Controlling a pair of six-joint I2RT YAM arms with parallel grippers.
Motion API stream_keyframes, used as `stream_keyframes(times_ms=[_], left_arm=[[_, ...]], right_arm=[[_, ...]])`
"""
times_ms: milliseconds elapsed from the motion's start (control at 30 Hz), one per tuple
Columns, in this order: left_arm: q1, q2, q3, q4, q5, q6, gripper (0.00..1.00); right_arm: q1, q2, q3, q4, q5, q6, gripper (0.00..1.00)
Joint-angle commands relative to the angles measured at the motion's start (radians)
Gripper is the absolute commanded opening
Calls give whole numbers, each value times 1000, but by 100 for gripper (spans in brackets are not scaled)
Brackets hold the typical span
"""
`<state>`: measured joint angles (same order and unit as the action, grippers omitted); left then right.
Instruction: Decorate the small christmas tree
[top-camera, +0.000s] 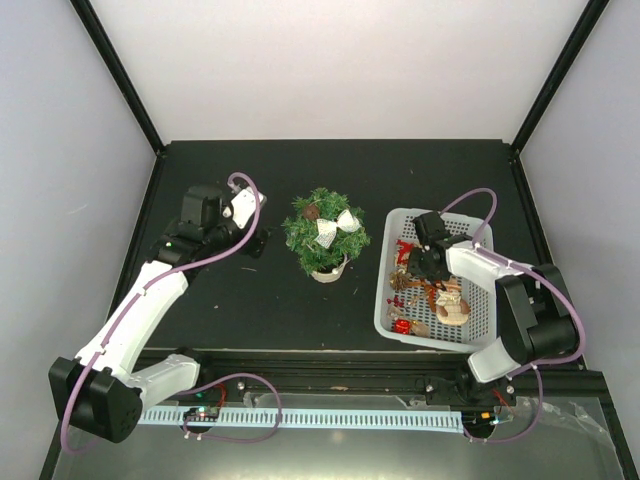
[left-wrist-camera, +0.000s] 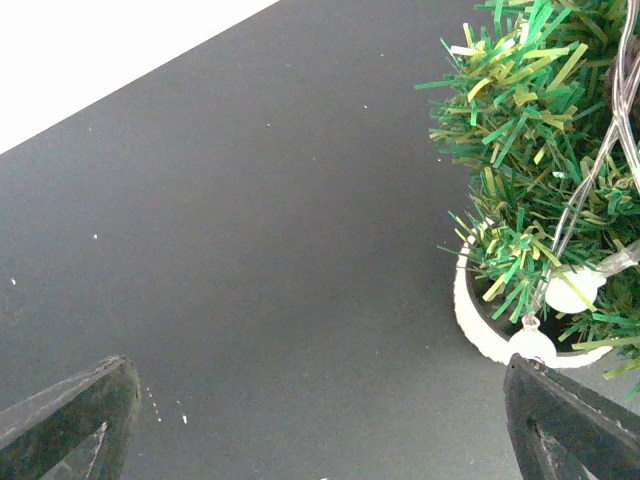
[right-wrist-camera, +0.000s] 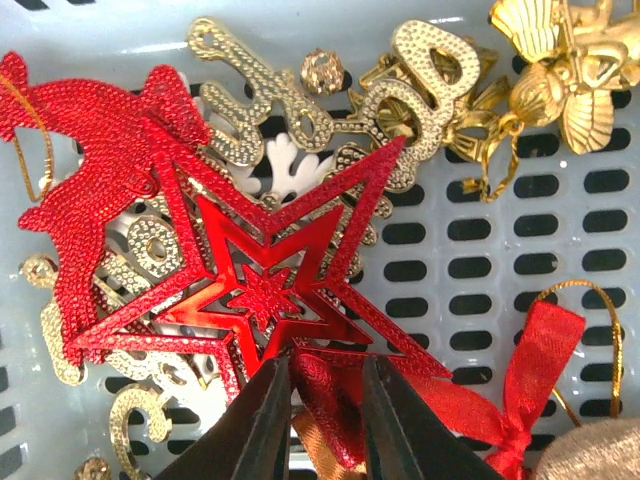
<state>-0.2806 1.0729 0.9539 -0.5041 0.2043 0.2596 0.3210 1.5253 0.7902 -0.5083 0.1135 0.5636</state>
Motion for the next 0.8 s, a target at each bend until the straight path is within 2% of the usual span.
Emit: stream_keyframes(times_ms=[0,300,567,767], left_arm=[[7,-27,24,-39,13,-5,99],[8,-37,35,-52,23,-3,99],[8,-53,45,-63,34,3,99],[8,-61,62,-65,46,-8,99]], right_arm=[[-12,25,-13,43,-8,-10,23],[-11,18,-19,24,-17,-12,16],[-12,-1,-46,3,-39,-3,25],[-11,-17,-66,6,-48,4,12]])
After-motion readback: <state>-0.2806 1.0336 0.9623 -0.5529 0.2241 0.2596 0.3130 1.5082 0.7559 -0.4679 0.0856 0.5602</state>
